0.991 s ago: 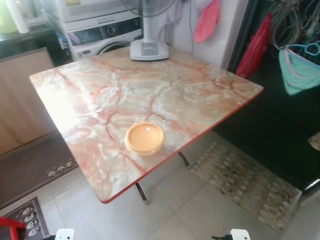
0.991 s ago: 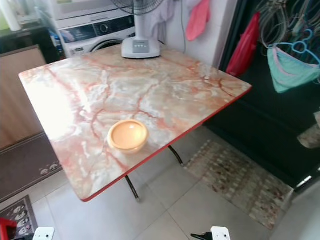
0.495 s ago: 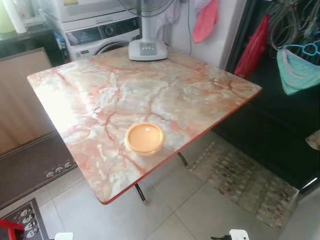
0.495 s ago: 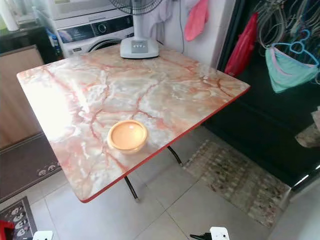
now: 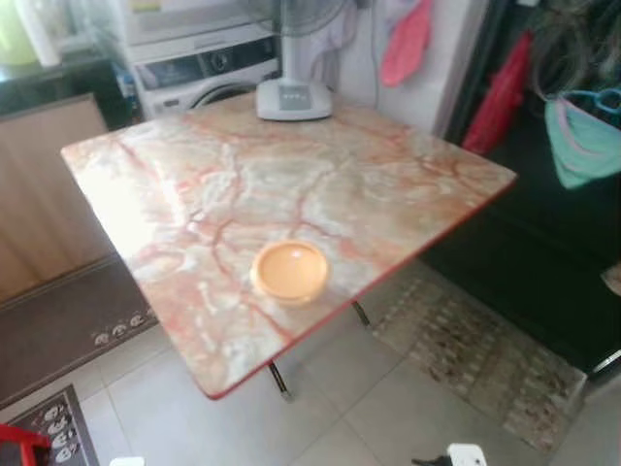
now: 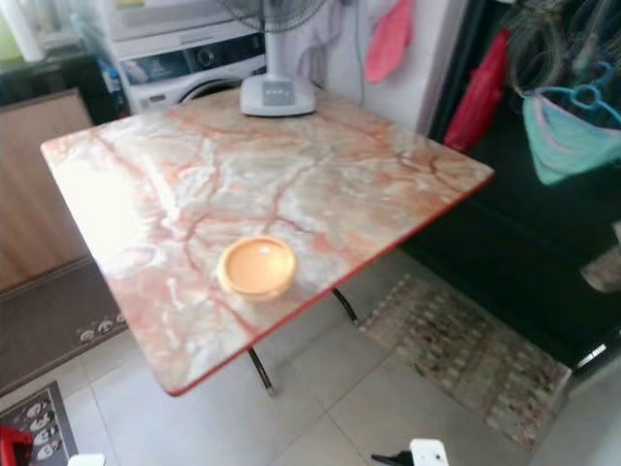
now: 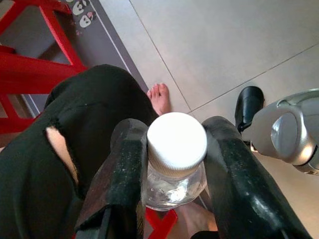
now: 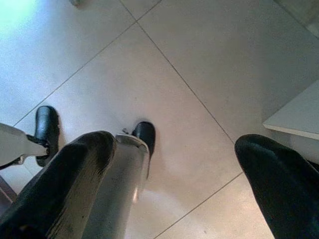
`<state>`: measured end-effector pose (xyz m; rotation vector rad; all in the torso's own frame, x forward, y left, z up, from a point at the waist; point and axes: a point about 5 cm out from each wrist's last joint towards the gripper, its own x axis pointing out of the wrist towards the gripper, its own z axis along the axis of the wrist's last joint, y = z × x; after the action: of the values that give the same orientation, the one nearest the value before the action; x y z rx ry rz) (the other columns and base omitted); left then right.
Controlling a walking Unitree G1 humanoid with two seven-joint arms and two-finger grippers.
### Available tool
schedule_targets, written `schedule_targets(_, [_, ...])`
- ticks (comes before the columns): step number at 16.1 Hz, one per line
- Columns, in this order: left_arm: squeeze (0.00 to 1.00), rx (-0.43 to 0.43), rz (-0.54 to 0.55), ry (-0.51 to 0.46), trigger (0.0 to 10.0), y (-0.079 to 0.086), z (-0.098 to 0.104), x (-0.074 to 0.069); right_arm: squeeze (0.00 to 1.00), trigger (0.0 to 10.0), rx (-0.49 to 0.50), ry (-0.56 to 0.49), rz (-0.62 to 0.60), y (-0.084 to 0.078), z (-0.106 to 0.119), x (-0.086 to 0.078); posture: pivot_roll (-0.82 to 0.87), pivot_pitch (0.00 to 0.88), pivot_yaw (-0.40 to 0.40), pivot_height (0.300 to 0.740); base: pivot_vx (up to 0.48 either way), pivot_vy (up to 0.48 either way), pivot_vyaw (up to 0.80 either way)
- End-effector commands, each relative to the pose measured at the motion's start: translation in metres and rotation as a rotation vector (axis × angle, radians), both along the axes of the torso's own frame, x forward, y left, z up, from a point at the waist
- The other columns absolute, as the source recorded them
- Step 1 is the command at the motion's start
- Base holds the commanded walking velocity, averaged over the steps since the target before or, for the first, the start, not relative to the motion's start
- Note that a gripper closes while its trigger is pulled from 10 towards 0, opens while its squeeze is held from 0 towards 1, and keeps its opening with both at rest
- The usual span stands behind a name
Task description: Restocking fridge
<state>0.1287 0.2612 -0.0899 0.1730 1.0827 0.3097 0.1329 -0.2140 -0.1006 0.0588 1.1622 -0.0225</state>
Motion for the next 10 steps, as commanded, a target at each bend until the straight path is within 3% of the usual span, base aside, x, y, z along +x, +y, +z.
schedule_targets(1, [0.00, -0.002, 0.014, 0.015, 10.0, -0.0002, -0.0015, -0.0036, 0.00, 10.0, -0.004, -0.002, 0.004, -0.0009, 0.0005, 0.0008, 0.13, 0.000, -0.013, 0.740, 0.000, 0.000, 0.00])
schedule_targets(4, [0.00, 0.003, 0.012, 0.020, 10.0, 0.0003, -0.0016, -0.0046, 0.00, 10.0, -0.004, -0.003, 0.005, -0.0008, 0.0006, 0.0014, 0.13, 0.000, -0.012, 0.740, 0.000, 0.405, -0.27])
schedule_targets(8, [0.00, 0.006, 0.025, 0.028, 10.0, 0.0024, -0.0016, -0.0061, 0.00, 10.0, -0.002, -0.003, 0.006, -0.0002, 0.0007, 0.0019, 0.13, 0.000, -0.013, 0.740, 0.000, 0.000, 0.00])
schedule_targets(10, [0.00, 0.009, 0.032, 0.032, 10.0, 0.0047, -0.0013, -0.0074, 0.00, 10.0, -0.001, -0.003, 0.004, 0.0000, 0.0007, 0.0020, 0.13, 0.000, -0.012, 0.740, 0.000, 0.480, 0.00])
